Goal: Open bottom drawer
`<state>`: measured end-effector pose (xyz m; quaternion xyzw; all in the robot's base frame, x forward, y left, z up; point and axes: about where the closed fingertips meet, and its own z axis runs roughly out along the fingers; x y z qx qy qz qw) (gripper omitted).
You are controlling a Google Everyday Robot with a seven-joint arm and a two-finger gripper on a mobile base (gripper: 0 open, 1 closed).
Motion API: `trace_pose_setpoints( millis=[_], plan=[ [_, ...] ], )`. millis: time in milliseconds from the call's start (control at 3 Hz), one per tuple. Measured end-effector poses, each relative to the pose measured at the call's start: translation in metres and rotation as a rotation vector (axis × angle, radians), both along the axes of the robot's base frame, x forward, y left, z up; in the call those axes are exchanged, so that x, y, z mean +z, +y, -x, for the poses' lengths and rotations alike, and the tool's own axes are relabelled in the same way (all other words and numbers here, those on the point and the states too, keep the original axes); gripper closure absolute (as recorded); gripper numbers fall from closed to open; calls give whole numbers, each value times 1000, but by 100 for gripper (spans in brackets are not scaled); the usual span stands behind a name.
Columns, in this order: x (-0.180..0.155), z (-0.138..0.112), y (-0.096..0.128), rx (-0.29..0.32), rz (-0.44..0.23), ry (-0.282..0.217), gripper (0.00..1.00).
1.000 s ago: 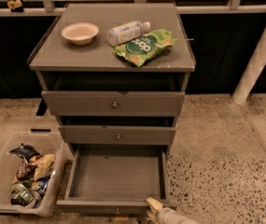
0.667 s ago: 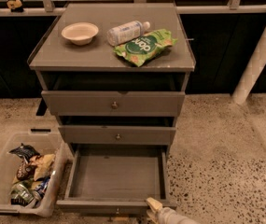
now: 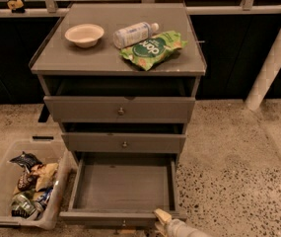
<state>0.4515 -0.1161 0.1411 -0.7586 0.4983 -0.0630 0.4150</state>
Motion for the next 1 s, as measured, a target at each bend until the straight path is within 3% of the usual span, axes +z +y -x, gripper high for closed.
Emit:
trace_pose_setpoints(
  millis=[333,667,1000],
  plan=[
    [0,0,0,0,0,0,16],
    [0,0,0,0,0,0,0],
    [0,0,0,0,0,0,0]
  ],
)
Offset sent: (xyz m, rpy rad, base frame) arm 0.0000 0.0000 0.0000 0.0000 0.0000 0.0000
